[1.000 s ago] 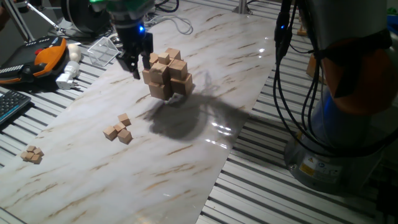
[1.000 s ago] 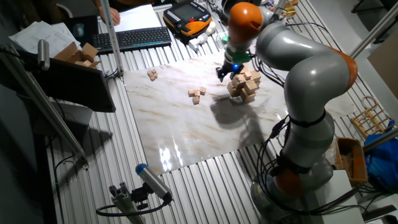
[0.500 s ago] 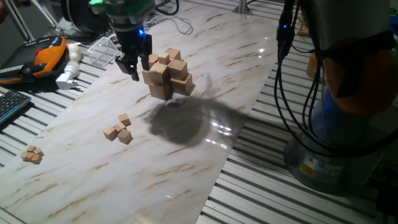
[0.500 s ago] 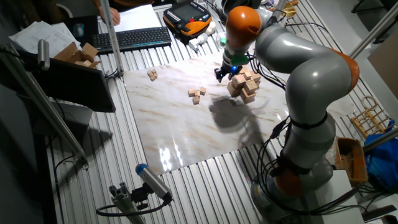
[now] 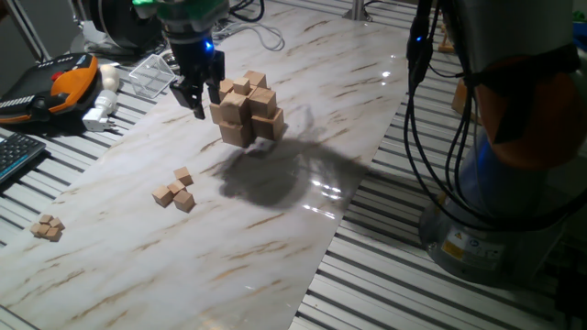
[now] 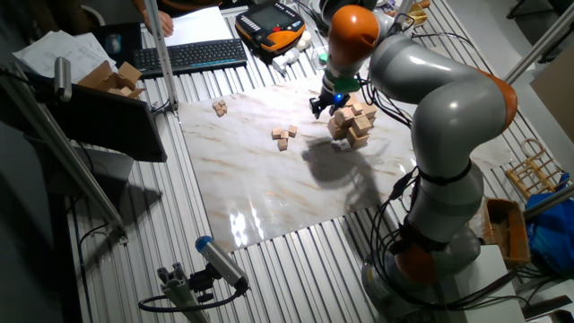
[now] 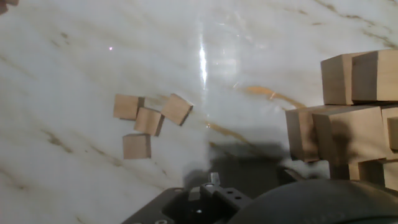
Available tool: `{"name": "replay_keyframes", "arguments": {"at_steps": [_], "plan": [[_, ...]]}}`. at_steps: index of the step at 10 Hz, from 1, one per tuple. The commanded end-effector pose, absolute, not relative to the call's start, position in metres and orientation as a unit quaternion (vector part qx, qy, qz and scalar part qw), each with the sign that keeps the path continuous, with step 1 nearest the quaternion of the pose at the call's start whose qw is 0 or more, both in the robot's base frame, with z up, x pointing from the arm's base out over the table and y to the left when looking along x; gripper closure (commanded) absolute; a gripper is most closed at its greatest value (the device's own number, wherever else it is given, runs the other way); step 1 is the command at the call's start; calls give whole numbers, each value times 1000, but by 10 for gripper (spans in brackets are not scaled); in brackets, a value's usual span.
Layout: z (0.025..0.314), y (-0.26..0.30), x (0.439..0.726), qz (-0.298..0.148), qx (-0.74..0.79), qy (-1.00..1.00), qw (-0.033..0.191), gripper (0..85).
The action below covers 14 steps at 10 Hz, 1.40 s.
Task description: Stack the blocks into a cross shape
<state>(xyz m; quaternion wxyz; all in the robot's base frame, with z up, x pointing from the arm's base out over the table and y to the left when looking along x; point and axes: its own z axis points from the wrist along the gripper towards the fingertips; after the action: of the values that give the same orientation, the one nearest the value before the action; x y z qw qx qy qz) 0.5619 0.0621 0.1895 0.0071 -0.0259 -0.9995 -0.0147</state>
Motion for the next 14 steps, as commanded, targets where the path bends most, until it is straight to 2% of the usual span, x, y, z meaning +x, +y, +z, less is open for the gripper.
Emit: {"name": "replay_keyframes", "arguments": {"at_steps": [1, 2, 5, 8, 14], "plan": [[183, 75, 564, -11, -26, -1000, 3, 340], [174, 92, 568, -5, -17, -1000, -2, 340], [144, 137, 575, -6, -14, -1000, 2, 340], [126, 167, 569, 1, -22, -1000, -6, 340], [86, 188, 574, -15, -44, -999, -15, 340]]}}
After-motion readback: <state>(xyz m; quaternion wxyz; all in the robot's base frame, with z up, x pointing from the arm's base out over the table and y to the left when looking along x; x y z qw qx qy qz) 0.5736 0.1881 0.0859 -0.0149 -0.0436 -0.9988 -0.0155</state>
